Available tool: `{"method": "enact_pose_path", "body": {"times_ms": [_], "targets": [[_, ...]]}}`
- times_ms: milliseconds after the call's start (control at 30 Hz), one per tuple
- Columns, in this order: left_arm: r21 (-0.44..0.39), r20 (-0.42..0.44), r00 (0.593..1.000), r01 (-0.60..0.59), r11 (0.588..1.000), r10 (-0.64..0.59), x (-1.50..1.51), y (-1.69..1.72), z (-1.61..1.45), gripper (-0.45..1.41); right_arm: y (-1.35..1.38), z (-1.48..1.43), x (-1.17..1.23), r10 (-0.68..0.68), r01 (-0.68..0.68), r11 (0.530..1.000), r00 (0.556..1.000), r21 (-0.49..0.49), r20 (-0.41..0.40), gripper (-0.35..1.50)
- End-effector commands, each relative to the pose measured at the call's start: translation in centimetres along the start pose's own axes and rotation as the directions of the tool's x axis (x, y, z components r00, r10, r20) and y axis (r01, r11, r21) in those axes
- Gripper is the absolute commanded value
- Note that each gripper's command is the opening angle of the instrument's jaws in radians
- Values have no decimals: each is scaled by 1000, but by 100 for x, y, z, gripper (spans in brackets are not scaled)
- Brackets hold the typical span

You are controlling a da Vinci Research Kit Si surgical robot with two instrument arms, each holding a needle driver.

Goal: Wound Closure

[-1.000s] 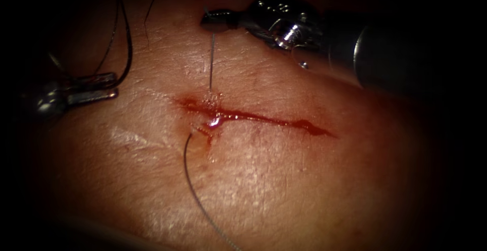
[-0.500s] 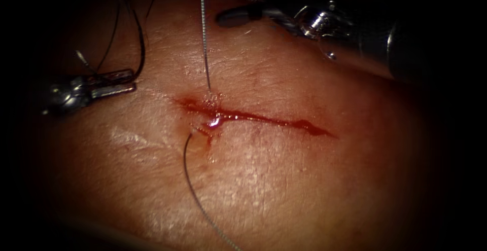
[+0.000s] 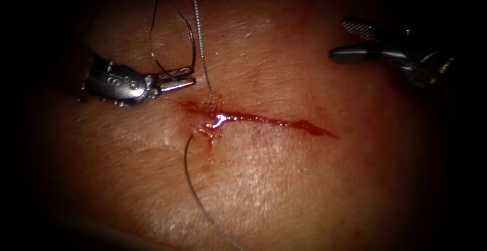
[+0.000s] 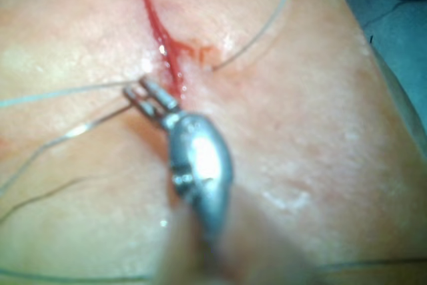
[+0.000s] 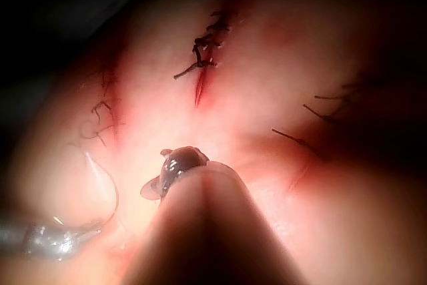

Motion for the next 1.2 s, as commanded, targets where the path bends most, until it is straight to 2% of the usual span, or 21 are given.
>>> {"method": "enact_pose_path", "body": {"times_ms": [33, 100, 167, 200, 300, 367, 433, 500, 567, 700, 767, 800, 833, 967, 1000, 1033, 1133, 1200], "targets": [[22, 10, 999, 32, 999, -32, -3, 4, -8, 71, -6, 12, -5, 0, 0, 1000, 1000, 10, -1, 138], [43, 14, 996, 82, 996, -83, 3, -1, -18, 86, -8, 13, -6, -1, 1, 1000, 1000, 12, -3, 138], [48, 17, 995, 97, 994, -98, 10, -5, -26, 88, -8, 13, -8, -3, 3, 1000, 1000, 16, -1, 138], [61, 21, 992, 121, 991, -122, 20, -9, -35, 79, -9, 12, -10, -5, 5, 1000, 1000, 16, -2, 138], [70, 29, 987, 158, 985, -161, 51, -14, -64, 69, -11, 13, -16, -11, 11, 1000, 1000, 20, 4, 138], [65, 40, 987, 150, 987, -153, 74, -15, -86, 62, -13, 13, -21, -17, 16, 1000, 1000, 22, 10, 138], [63, 47, 988, 144, 988, -147, 89, -12, -98, 47, -16, 14, -26, -21, 21, 999, 1000, 29, 16, 138], [59, 57, 992, 111, 992, -115, 114, -2, -107, 32, -34, 18, -36, -36, 33, 995, 999, 90, 39, 128], [55, 44, 995, 84, 995, -87, 146, -8, -121, 10, -54, 17, -41, -45, 42, 993, 998, 111, 33, 125], [41, 29, 996, 80, 996, -82, 149, 8, -117, 2, -73, 16, -37, -47, 43, 991, 999, 130, 27, 125], [31, 21, 997, 77, 997, -78, 147, 15, -108, 5, -76, 16, -36, -47, 43, 990, 999, 133, 25, 125], [37, 18, 997, 70, 997, -71, 142, 21, -94, 20, -76, 16, -38, -48, 44, 990, 999, 134, 25, 125], [37, 18, 997, 70, 997, -71, 142, 21, -94, 20, -76, 16, -38, -48, 44, 990, 999, 134, 25, 125], [18, 28, 997, 67, 998, -67, 125, 42, -62, 34, -75, 16, -41, -50, 47, 990, 999, 133, 21, 125], [15, 46, 995, 84, 996, -85, 116, 55, -40, 66, -76, 17, -42, -51, 48, 990, 998, 133, 21, 125], [14, 54, 994, 98, 995, -99, 113, 58, -32, 76, -76, 17, -42, -51, 48, 990, 998, 133, 21, 125], [-18, 96, 991, 97, 995, -95, 99, 78, 0, 89, -75, 17, -45, -54, 50, 990, 998, 132, 20, 125], [-29, 102, 991, 89, 996, -86, 94, 84, 10, 94, -73, 17, -48, -61, 58, 989, 998, 132, 19, 125]]}}
